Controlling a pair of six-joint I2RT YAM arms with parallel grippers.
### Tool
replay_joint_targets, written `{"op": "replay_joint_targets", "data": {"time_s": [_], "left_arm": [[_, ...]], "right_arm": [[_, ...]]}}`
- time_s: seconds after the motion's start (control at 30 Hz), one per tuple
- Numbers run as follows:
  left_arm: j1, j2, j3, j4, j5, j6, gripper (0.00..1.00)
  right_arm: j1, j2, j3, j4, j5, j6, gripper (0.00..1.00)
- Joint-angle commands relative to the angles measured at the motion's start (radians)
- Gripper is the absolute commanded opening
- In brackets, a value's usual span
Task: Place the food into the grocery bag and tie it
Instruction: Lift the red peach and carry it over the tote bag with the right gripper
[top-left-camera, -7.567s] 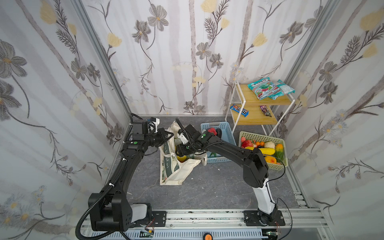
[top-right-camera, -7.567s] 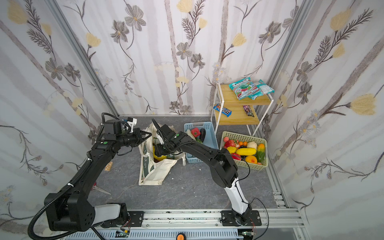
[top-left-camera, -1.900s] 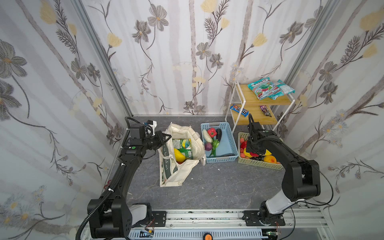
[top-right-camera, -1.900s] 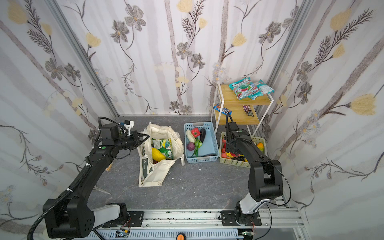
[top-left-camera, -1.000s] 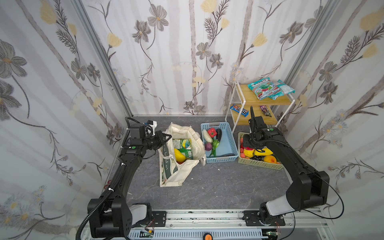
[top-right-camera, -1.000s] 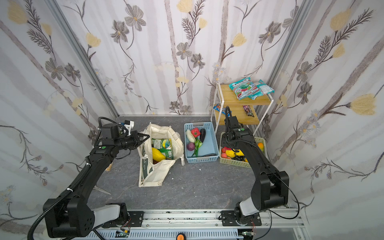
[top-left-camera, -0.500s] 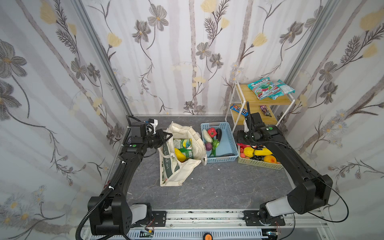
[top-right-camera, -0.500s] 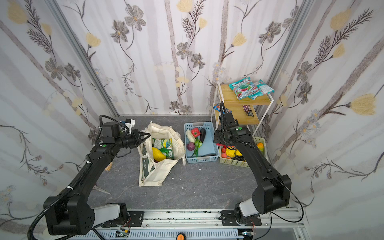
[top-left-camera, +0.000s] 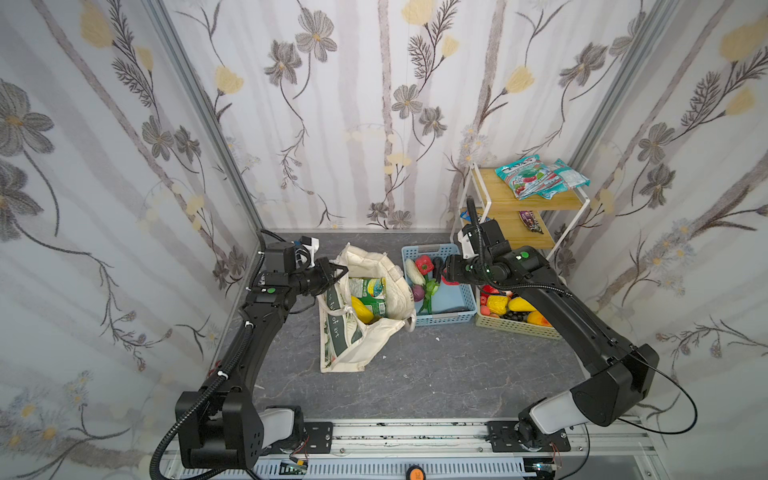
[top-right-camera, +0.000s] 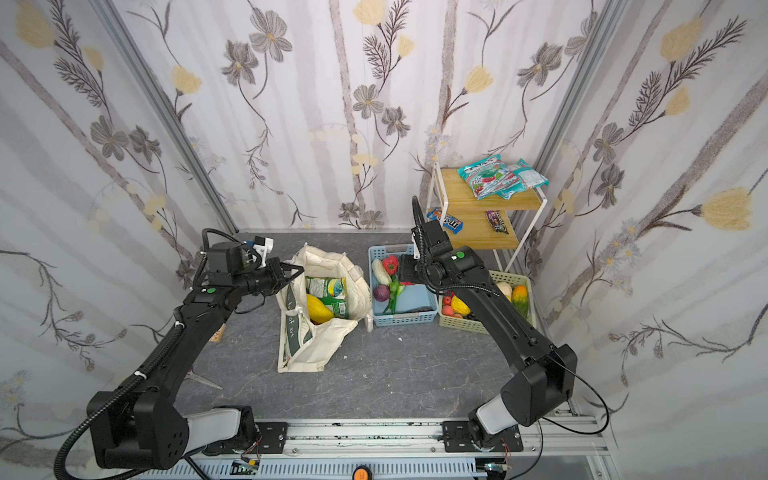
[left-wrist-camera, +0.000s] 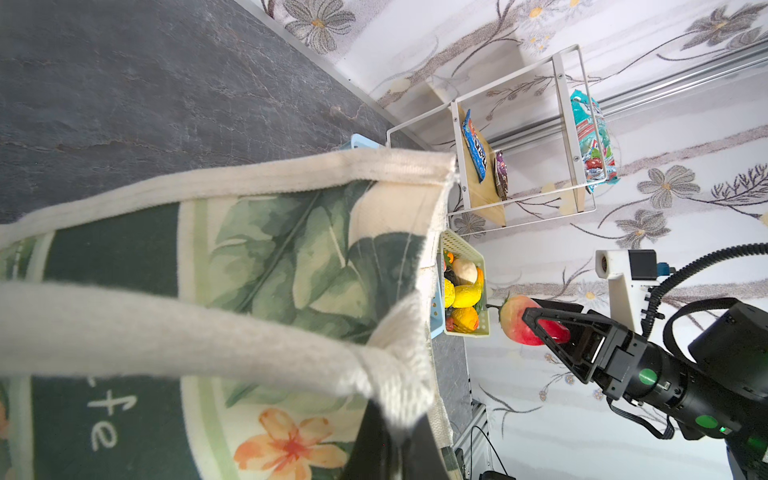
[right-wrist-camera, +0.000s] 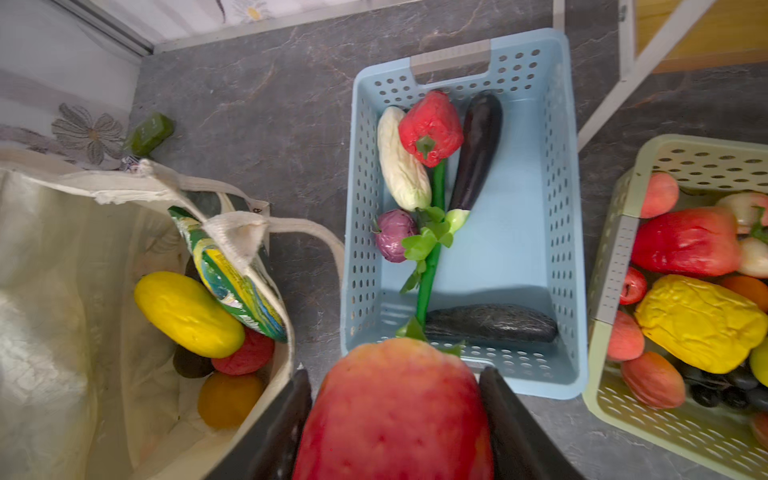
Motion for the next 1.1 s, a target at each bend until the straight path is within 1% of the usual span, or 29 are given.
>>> {"op": "replay_joint_targets", "data": {"time_s": [0.0,0.4,0.57,1.07], "left_arm": [[-0.003,-0.001,0.010,0.030,0.003,0.003,0.00],[-0.008,-0.001,0.001,0.029,-0.006,0.003,0.00],[-0.008,-0.001,0.000,0.023,-0.008,0.006,0.00],[-0.008,-0.002,-0.003,0.029,-0.008,0.008,0.00]], "right_arm": [[0.034,0.020,0.023,0.068,-0.033,0.039,0.60],[0.170,0.111,0.142,0.105,-0.085,0.076,0.60],[0.208,0.128,0.146,0.142,-0.111,0.091,0.61],[0.288,0.219,0.205,0.173,-0.148,0.093,0.61]]}}
